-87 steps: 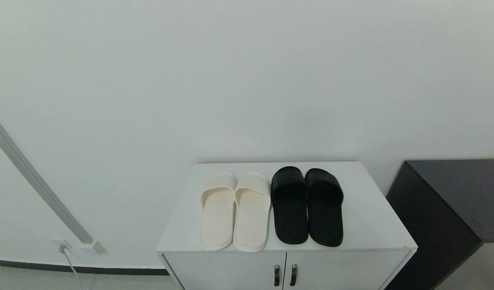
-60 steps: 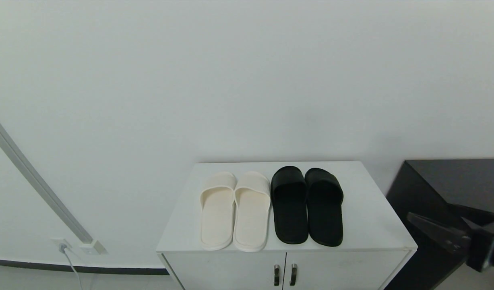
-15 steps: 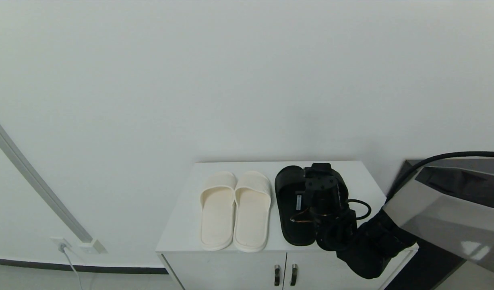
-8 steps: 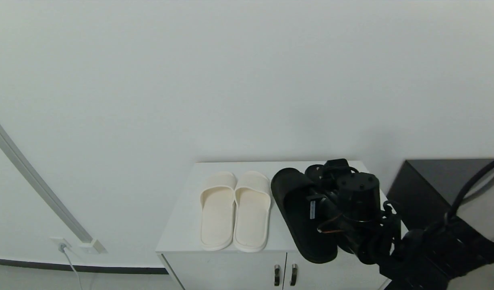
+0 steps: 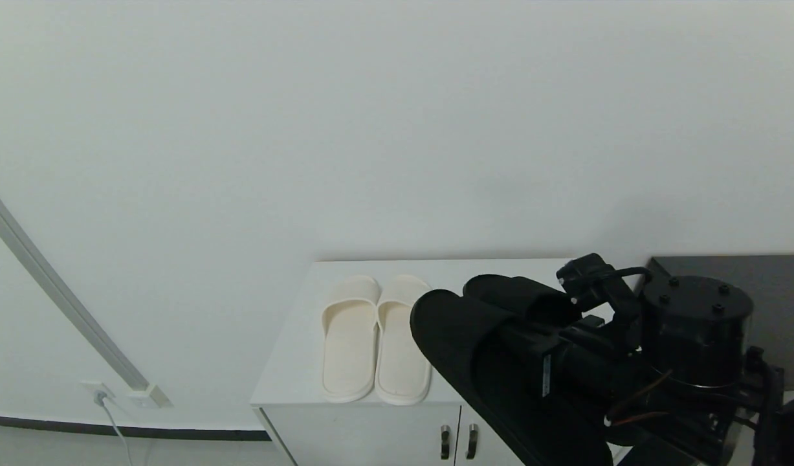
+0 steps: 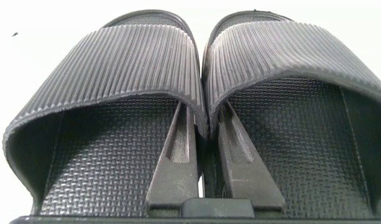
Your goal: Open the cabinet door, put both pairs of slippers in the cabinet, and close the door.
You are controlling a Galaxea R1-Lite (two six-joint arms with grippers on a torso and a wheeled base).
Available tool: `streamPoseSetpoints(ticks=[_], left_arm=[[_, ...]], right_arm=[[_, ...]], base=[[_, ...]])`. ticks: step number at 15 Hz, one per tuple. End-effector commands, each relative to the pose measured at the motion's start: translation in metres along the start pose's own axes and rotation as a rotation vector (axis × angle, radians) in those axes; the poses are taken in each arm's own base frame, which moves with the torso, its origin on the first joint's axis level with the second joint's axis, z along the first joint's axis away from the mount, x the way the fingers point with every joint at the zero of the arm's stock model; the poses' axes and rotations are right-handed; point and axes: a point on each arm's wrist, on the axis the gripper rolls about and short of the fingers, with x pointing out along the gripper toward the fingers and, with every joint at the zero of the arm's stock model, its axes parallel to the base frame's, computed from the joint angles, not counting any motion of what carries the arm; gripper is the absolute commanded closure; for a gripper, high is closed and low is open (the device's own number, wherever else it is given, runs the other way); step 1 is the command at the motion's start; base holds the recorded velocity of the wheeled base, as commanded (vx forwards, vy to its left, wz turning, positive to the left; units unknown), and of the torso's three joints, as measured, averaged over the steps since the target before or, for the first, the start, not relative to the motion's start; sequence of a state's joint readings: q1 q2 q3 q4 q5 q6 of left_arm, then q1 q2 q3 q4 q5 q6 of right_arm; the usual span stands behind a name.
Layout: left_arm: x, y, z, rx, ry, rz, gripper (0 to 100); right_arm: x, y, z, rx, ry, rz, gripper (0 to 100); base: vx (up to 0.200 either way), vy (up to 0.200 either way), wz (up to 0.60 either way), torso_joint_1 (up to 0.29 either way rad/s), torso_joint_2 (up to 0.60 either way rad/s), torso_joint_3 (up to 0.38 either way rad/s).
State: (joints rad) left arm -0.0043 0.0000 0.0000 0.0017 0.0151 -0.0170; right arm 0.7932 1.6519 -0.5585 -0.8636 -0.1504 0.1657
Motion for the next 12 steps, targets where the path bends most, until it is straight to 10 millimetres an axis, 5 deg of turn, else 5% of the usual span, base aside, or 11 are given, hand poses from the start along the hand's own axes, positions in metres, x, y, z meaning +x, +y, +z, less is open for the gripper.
streamPoseSetpoints(ticks=[1, 7, 12], left_arm=[[0.0001, 0.0000, 0.0001, -0.001, 0.001, 0.001, 100], [0.0001, 0.0000, 0.0001, -0.001, 0.001, 0.001, 100], [0.0001, 0.0000, 0.0001, -0.001, 0.001, 0.000, 100]], right_arm=[[-0.0220, 0.0031, 0.0134, 0.004, -0.030, 0.050, 100], [-0.0246, 0.0052, 0.0118, 0.002, -0.001, 0.088, 100], [-0.0262, 0.0056, 0.0093, 0.000, 0.010, 0.104, 100]], base=[[0.000, 0.000, 0.00, 0.000, 0.00, 0.000], [0.000, 0.000, 0.00, 0.000, 0.00, 0.000], [-0.200, 0.000, 0.00, 0.001, 0.00, 0.001]])
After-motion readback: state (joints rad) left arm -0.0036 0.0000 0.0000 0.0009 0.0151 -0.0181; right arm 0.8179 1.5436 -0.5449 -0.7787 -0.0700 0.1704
